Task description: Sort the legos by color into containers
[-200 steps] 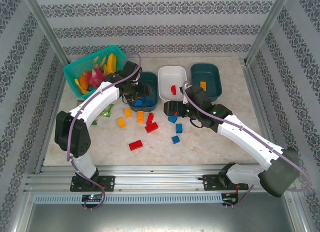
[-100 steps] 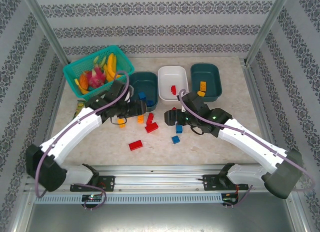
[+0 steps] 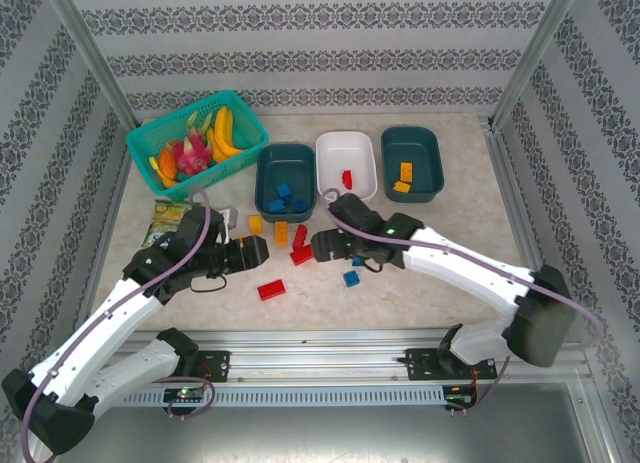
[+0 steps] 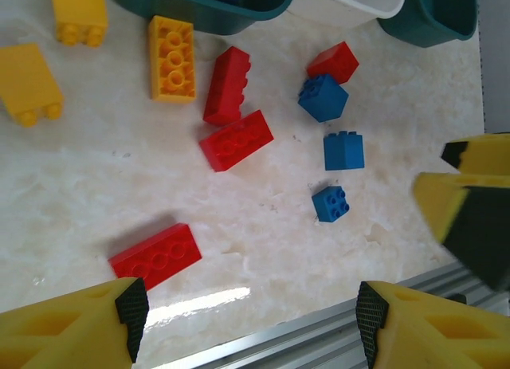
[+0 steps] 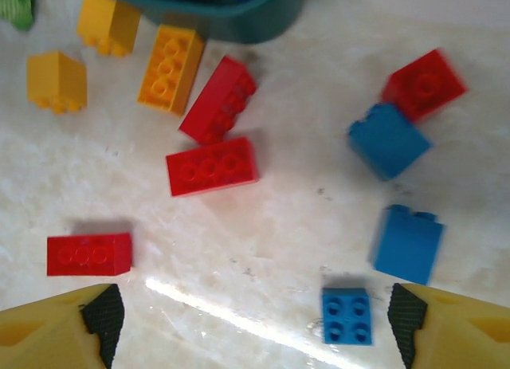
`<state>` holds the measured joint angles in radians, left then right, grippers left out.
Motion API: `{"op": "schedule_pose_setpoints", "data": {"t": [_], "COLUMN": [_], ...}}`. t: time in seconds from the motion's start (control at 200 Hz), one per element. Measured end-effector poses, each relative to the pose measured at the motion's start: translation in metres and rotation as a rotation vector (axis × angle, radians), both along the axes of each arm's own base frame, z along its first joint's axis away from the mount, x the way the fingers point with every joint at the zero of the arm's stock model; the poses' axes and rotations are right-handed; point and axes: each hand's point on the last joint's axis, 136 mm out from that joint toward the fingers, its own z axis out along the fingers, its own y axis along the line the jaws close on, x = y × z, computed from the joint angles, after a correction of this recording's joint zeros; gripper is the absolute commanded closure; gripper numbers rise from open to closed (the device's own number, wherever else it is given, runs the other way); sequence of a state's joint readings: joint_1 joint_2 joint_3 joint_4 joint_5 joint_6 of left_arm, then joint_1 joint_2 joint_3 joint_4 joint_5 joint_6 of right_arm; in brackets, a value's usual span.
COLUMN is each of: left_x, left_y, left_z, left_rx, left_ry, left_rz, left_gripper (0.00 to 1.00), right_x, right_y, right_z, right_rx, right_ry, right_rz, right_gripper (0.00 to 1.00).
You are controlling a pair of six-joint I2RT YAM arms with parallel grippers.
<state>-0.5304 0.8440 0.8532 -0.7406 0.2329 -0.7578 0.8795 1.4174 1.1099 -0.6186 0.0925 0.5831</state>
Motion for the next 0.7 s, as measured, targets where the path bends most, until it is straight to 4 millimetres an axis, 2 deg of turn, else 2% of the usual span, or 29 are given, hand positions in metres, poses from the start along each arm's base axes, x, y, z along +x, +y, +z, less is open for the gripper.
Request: {"op": "schedule_pose_setpoints", "data": {"t": [0.125,0.225,0.485,0.699], "left_x": [-0.007,-0.007,-0.007,-0.007], "left_y": [0.008,0.010,0.014,0.015], "left_z": [-0.004,-0.004,-0.007,-0.007], "left_rx": [-0.001,0.001,0.018,0.016], "left_ry": [0.004,0.006,0.012,0.014], "left_rz": [0.033,0.048,0.064,0.074], "left_gripper": [0.27,0.27,0.27,0.27], "right_x": [0.000,0.006,0.027,0.043], "right_y": [0.036,0.053,0.063,0.060], "right_z": [-0.032,-0.052,-0.102,-0.121], "right_rx": [-0.110,-0.174,-0.298,-0.331], "right_ry": [0.051,0.070,0.140,0.181], "right_rz": [0.114,0.175,0.234,0.214], "right_gripper": [0.02,0.02,0.02,0.04]}}
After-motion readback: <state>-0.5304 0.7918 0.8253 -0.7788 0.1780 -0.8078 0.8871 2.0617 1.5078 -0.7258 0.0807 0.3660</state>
